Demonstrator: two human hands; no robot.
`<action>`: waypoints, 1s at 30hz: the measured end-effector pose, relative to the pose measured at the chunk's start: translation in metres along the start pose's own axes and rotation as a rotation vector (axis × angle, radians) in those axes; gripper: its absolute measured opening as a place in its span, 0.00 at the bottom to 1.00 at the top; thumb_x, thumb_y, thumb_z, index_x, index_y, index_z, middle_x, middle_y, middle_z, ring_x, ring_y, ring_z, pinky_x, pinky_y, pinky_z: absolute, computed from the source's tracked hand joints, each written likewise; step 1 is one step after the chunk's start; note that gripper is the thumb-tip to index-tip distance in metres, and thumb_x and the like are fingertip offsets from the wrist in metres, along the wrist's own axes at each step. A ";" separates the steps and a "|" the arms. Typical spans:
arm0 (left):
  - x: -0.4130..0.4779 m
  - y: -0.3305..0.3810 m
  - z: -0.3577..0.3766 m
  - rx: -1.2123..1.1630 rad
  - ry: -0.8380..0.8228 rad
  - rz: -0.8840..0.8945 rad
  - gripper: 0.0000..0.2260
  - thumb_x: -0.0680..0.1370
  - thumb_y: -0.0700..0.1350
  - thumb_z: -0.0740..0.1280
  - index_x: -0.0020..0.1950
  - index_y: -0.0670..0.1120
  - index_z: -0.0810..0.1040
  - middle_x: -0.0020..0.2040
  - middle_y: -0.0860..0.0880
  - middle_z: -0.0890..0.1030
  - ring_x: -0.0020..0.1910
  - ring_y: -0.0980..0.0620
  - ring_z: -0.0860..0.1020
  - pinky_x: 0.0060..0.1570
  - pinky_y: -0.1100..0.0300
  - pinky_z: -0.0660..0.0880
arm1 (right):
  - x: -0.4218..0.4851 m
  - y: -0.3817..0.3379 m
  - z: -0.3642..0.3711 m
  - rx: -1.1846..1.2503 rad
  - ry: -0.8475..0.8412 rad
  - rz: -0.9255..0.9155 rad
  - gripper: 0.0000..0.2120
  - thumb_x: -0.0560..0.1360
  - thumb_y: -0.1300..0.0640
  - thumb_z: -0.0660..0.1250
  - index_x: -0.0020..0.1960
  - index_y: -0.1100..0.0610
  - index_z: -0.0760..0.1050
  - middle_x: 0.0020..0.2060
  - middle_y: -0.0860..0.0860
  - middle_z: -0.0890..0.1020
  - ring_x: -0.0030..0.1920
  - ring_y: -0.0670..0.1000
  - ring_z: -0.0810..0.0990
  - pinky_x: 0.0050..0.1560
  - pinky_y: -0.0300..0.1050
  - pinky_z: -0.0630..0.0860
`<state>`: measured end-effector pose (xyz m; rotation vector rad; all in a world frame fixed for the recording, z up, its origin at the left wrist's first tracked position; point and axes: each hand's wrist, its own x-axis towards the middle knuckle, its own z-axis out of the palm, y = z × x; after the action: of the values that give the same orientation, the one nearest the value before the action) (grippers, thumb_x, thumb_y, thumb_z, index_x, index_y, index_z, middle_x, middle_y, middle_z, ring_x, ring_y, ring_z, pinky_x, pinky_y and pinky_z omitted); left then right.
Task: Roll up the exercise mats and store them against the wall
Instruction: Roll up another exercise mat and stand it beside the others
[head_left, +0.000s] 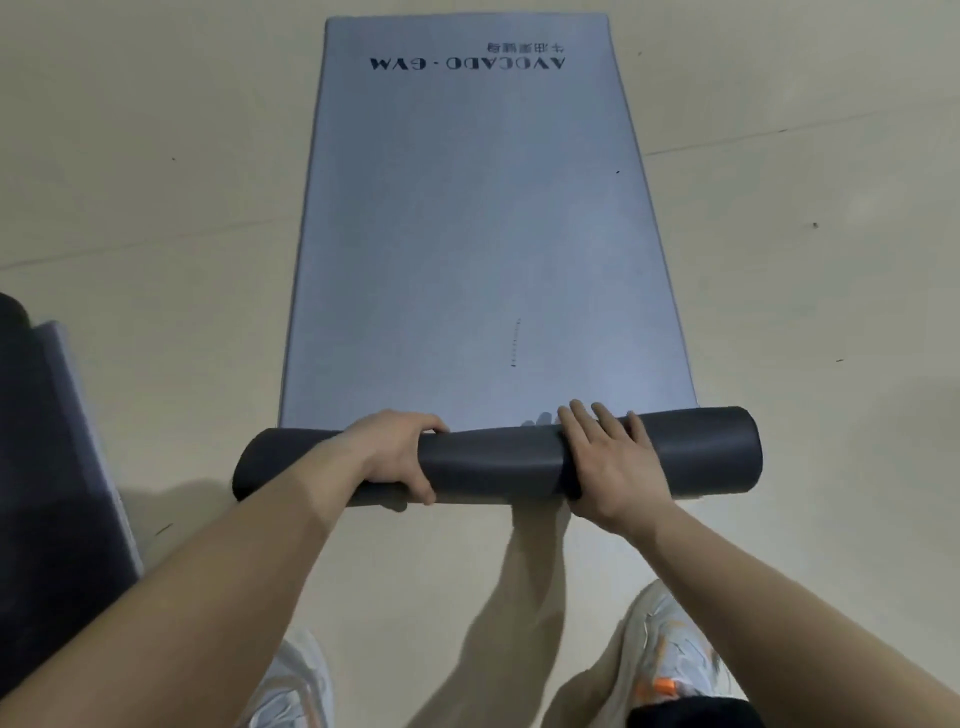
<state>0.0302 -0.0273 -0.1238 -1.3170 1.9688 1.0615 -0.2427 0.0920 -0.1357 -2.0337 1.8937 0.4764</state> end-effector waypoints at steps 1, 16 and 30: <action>0.001 -0.001 -0.008 -0.026 -0.041 -0.001 0.42 0.58 0.58 0.82 0.70 0.63 0.71 0.61 0.55 0.79 0.55 0.51 0.78 0.54 0.54 0.75 | -0.007 -0.005 0.006 -0.030 0.044 0.022 0.51 0.70 0.43 0.76 0.82 0.52 0.49 0.80 0.54 0.61 0.80 0.59 0.59 0.79 0.64 0.53; 0.028 0.003 0.014 0.379 0.531 -0.031 0.58 0.64 0.74 0.71 0.82 0.53 0.42 0.83 0.46 0.49 0.82 0.41 0.45 0.79 0.44 0.45 | 0.039 0.002 0.009 -0.091 0.282 0.062 0.52 0.60 0.51 0.80 0.78 0.56 0.59 0.71 0.59 0.69 0.72 0.63 0.66 0.74 0.68 0.54; -0.011 0.006 0.009 0.332 0.201 0.017 0.48 0.57 0.70 0.77 0.72 0.53 0.67 0.60 0.50 0.75 0.56 0.44 0.77 0.52 0.50 0.76 | 0.036 -0.004 -0.033 -0.061 -0.172 -0.038 0.45 0.58 0.33 0.77 0.69 0.48 0.64 0.59 0.50 0.75 0.59 0.56 0.75 0.64 0.57 0.71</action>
<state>0.0289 -0.0125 -0.1180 -1.2625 2.1913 0.5909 -0.2360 0.0457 -0.1222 -1.9928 1.7562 0.6831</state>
